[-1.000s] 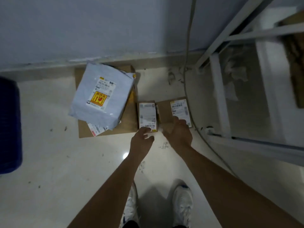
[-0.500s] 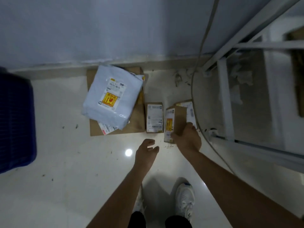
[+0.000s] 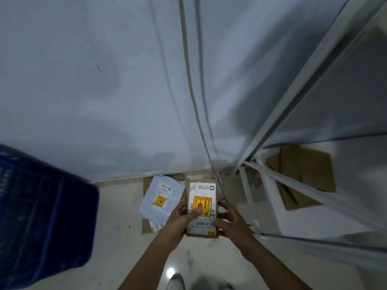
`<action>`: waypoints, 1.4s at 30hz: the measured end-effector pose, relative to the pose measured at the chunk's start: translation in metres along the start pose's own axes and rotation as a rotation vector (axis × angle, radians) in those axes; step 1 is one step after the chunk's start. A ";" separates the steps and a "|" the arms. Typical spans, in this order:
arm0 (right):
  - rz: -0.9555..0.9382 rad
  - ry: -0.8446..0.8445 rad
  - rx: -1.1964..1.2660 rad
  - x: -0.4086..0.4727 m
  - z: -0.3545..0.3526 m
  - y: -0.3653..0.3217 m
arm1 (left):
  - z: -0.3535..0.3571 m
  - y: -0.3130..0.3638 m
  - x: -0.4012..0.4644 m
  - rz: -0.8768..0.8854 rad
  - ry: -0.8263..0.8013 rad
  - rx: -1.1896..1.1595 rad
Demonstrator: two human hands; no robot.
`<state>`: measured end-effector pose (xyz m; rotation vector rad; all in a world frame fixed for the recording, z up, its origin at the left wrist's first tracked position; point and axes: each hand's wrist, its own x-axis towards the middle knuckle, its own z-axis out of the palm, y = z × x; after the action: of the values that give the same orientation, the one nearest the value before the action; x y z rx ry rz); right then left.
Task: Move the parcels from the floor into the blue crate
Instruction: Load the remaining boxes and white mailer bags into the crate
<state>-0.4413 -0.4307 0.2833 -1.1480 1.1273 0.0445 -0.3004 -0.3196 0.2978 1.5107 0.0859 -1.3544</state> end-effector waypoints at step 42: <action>-0.817 -0.580 -0.386 -0.541 0.435 -0.286 | -0.329 0.152 -0.691 0.636 0.557 0.257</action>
<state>-0.2544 0.0198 0.8545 -1.7279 0.0876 -0.0410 -0.2250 0.2279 0.8491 1.8856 -0.2131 -0.4336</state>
